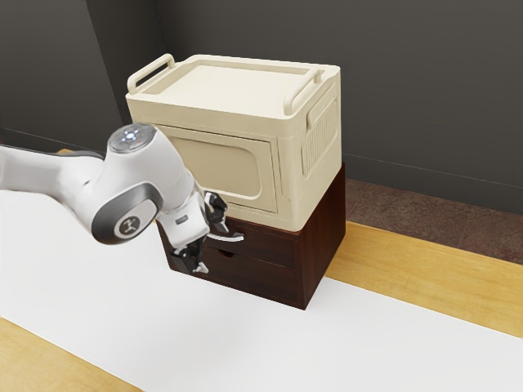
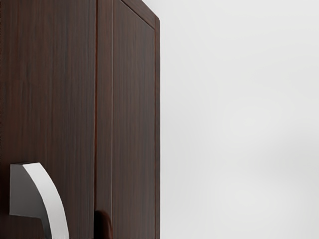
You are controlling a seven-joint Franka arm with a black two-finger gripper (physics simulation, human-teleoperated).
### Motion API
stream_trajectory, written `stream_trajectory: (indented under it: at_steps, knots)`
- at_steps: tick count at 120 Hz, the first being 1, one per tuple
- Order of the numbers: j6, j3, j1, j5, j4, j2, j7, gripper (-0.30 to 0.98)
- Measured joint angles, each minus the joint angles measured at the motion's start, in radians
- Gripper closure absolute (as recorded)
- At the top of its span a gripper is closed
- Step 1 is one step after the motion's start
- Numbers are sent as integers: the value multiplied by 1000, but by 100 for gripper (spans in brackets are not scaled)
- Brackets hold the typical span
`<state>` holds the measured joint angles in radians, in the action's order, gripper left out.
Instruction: Pull the drawer handle with one arm to open the drawer
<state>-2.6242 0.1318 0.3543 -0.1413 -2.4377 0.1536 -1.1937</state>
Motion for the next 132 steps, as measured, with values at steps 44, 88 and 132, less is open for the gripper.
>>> stream_trajectory:
  at_steps: [44,88,132]
  knots:
    - [-8,1,-12,-6,-1,-14,34,0]
    - [-8,2,-33,-9,3,-36,58,0]
    - [-10,2,-36,-10,3,-49,73,11]
